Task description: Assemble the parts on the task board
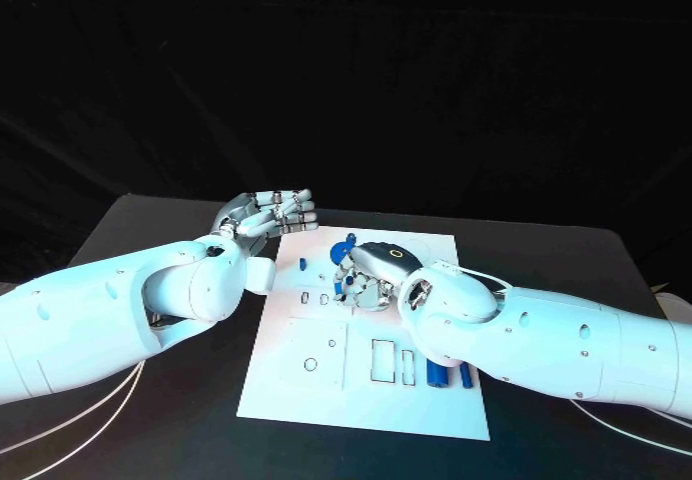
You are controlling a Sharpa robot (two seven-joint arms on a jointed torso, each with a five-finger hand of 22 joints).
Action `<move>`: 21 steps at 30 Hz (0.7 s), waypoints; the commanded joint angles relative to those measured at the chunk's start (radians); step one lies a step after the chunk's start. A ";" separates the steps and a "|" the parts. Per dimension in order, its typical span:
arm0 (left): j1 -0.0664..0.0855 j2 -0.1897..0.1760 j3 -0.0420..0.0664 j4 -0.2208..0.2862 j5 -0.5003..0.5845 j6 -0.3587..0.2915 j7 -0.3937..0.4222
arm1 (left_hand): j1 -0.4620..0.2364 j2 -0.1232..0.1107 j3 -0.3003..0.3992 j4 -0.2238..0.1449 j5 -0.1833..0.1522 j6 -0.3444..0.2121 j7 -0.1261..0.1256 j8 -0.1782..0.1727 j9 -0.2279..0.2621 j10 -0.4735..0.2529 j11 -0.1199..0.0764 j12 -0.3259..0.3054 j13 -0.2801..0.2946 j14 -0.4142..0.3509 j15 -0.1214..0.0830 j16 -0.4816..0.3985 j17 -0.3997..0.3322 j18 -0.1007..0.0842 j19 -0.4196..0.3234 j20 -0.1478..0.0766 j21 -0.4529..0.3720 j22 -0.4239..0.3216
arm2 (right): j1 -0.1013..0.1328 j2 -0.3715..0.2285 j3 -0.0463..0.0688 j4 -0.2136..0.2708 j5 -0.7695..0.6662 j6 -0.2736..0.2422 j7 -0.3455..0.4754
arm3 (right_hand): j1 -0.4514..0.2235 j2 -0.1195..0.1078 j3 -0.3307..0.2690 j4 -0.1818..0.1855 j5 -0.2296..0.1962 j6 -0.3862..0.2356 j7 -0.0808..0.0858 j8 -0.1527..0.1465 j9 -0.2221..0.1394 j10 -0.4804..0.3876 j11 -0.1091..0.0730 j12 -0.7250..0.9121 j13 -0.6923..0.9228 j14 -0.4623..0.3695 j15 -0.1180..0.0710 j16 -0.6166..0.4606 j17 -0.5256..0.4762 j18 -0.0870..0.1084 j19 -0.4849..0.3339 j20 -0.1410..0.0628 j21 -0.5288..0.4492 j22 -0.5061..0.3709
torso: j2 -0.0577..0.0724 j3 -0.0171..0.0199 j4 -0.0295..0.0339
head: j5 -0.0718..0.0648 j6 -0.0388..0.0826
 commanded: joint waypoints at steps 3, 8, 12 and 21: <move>0.001 0.002 0.001 0.006 -0.004 0.013 0.007 | 0.009 0.002 0.004 -0.005 0.001 0.006 0.001 -0.006 0.001 0.006 0.001 -0.003 -0.001 0.007 -0.003 -0.003 0.002 0.006 -0.002 -0.002 0.005 0.002 | -0.007 0.015 -0.002 -0.014 -0.047 0.026 -0.024 | -0.008 0.001 0.000 0.007 0.006 0.027 -0.023 0.015 0.024 0.005 -0.008 0.003 0.118 0.096 -0.007 0.002 0.229 -0.009 0.029 -0.007 -0.002 0.175 | 0.000 0.0007 0.0006 | 0.003 -0.004; 0.001 0.002 0.001 0.007 -0.004 0.014 0.006 | 0.009 0.003 0.004 -0.005 0.001 0.007 0.001 -0.006 0.001 0.007 0.001 -0.003 -0.001 0.007 -0.003 -0.003 0.002 0.006 -0.002 -0.002 0.006 0.002 | -0.013 0.027 -0.002 -0.028 -0.051 0.030 -0.027 | -0.011 -0.001 0.000 0.007 0.006 0.025 -0.023 0.014 0.024 0.005 -0.007 0.003 0.118 0.096 -0.007 0.002 0.229 -0.008 0.029 -0.007 -0.003 0.174 | 0.000 0.0011 -0.0006 | 0.004 -0.004; 0.001 0.002 0.001 0.007 -0.004 0.014 0.006 | 0.009 0.003 0.004 -0.005 0.001 0.007 0.001 -0.006 0.001 0.007 0.001 -0.003 -0.001 0.007 -0.003 -0.003 0.002 0.006 -0.002 -0.002 0.006 0.002 | -0.016 0.034 -0.003 -0.034 -0.053 0.036 -0.028 | -0.011 -0.001 0.000 0.007 0.006 0.025 -0.023 0.014 0.024 0.005 -0.007 0.003 0.118 0.096 -0.007 0.002 0.229 -0.008 0.029 -0.007 -0.003 0.174 | 0.000 0.0014 0.0001 | 0.004 -0.005; 0.001 0.002 0.001 0.009 -0.004 0.014 0.006 | 0.009 0.003 0.004 -0.005 0.001 0.007 0.001 -0.006 0.001 0.007 0.001 -0.003 -0.001 0.007 -0.003 -0.003 0.002 0.006 -0.002 -0.002 0.006 0.002 | -0.020 0.042 -0.004 -0.049 -0.055 0.046 -0.031 | -0.017 -0.007 -0.002 0.007 0.003 0.021 -0.021 0.013 0.025 0.003 -0.006 0.000 0.115 0.096 -0.006 0.001 0.227 -0.008 0.026 -0.007 -0.006 0.171 | 0.000 0.0008 -0.0002 | 0.005 -0.007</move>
